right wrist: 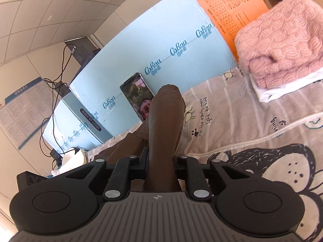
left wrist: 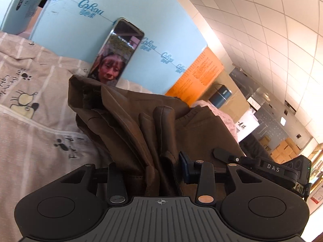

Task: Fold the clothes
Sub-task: 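Lift the folded brown coat up with both grippers and carry it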

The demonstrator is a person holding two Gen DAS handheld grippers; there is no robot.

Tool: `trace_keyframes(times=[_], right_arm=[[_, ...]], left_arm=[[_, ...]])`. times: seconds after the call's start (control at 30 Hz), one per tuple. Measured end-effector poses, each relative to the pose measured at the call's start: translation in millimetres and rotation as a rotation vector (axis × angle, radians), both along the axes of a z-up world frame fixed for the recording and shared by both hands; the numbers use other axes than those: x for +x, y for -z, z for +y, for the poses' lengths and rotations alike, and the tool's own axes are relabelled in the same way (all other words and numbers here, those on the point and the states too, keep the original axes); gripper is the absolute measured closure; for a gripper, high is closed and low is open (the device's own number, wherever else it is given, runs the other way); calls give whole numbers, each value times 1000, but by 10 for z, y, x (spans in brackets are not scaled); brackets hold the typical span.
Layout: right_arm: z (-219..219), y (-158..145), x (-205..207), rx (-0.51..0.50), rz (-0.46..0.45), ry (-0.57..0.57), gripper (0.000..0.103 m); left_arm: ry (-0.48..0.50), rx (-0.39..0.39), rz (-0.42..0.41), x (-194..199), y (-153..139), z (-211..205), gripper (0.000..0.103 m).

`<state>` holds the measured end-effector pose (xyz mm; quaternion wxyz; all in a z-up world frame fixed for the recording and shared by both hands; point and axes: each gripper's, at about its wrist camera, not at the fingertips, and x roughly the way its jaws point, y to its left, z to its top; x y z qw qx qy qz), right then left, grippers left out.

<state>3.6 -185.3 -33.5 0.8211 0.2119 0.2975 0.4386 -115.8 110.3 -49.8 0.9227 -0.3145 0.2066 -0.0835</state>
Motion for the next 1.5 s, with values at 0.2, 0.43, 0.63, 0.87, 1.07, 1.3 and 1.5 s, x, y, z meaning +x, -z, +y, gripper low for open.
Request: trace_keyframes(times=[0.2, 0.43, 0.63, 0.87, 1.07, 1.3, 1.5], right_arm=[[-487, -315, 56, 22, -126, 140, 88], [-948, -613, 250, 38, -263, 315, 88], [-954, -731, 605, -30, -397, 474, 88], [-1008, -724, 1064, -29, -420, 585, 88], [-1022, -591, 1382, -43, -379, 615, 88], [-851, -459, 1604, -95, -362, 638, 88], [-844, -298, 1792, -192, -331, 748, 87]], left_arm=[[138, 50, -87, 433, -280, -428, 66], [190, 128, -184, 1140, -520, -877, 66], [143, 121, -256, 1631, -563, -1201, 66], [137, 126, -295, 1979, -484, -1330, 66], [205, 88, -271, 2177, -309, -1160, 66], [208, -59, -211, 2368, -15, -816, 66], [182, -15, -209, 2340, 33, -844, 50]])
